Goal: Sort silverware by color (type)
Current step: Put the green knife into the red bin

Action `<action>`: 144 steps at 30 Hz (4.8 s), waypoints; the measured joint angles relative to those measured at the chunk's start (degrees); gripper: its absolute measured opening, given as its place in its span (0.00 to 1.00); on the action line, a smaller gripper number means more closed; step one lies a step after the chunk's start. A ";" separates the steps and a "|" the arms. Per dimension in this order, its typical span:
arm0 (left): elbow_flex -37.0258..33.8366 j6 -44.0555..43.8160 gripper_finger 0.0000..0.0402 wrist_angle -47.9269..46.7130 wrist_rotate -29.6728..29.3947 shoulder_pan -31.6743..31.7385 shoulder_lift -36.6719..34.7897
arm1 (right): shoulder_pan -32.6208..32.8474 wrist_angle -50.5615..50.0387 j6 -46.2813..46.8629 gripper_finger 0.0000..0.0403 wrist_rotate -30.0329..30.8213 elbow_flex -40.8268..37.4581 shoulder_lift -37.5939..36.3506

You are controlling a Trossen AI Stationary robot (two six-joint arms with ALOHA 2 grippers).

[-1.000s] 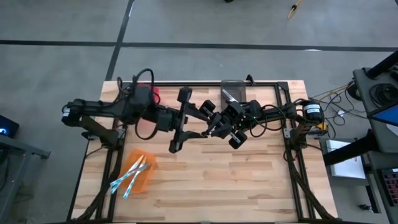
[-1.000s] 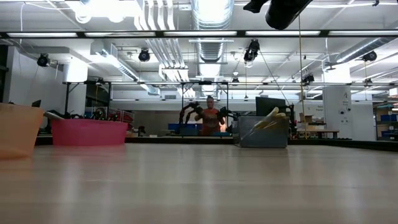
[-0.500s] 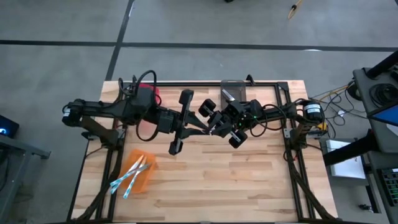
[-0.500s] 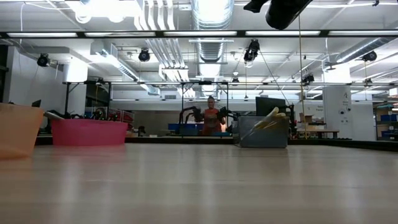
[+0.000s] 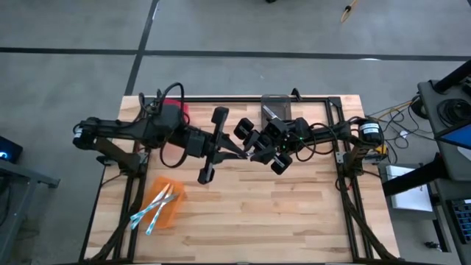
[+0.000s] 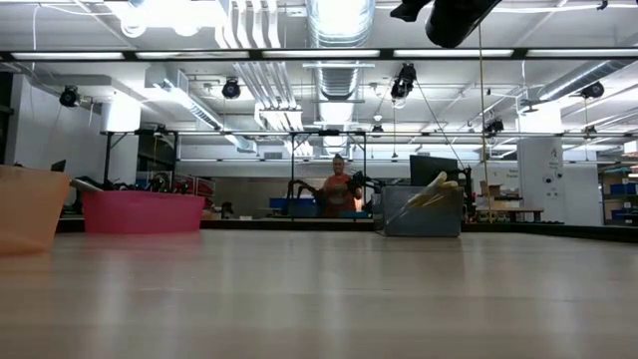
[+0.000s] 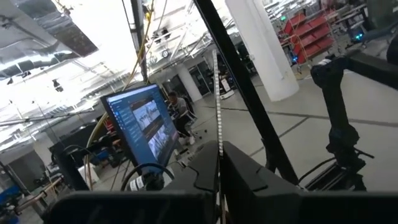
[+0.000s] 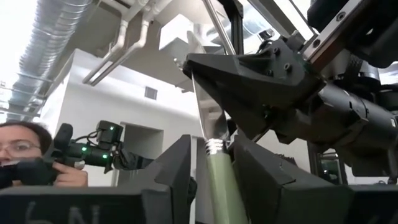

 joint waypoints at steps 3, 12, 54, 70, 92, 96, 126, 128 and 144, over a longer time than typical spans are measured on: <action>0.00 -1.10 0.00 -0.40 -1.29 -0.01 -0.24 | 0.00 -0.62 -0.07 0.30 0.63 0.00 0.00; -0.04 -2.02 0.00 -6.55 -7.62 -0.06 -3.03 | -1.07 -1.00 0.08 0.31 1.22 0.00 0.00; -0.04 -2.65 0.00 -16.58 -18.97 0.42 -10.55 | -3.78 -19.68 -11.03 0.32 15.17 0.00 -0.07; -0.02 -0.76 0.00 -25.13 -39.04 1.59 -11.58 | -3.79 -34.91 -26.74 0.32 38.74 0.00 -0.04; -4.25 -40.09 0.00 -69.64 -61.92 19.93 -11.41 | -3.85 -45.00 -29.81 0.32 47.54 0.00 0.00; -9.36 -43.62 0.00 -70.18 -57.41 26.87 -11.44 | -3.85 -47.32 -29.81 0.32 47.56 0.00 -0.13; -4.63 -39.70 0.00 -93.59 -50.98 42.01 7.35 | -3.63 -55.95 -30.23 0.32 47.56 0.00 -0.70; -4.63 -39.75 0.00 -93.57 -51.15 41.73 7.60 | -3.63 -56.05 -30.23 0.32 47.56 0.00 -0.70; 0.55 -35.45 0.00 -88.77 -45.71 29.40 -1.43 | -3.63 -61.73 -34.43 0.32 38.41 -0.12 -0.72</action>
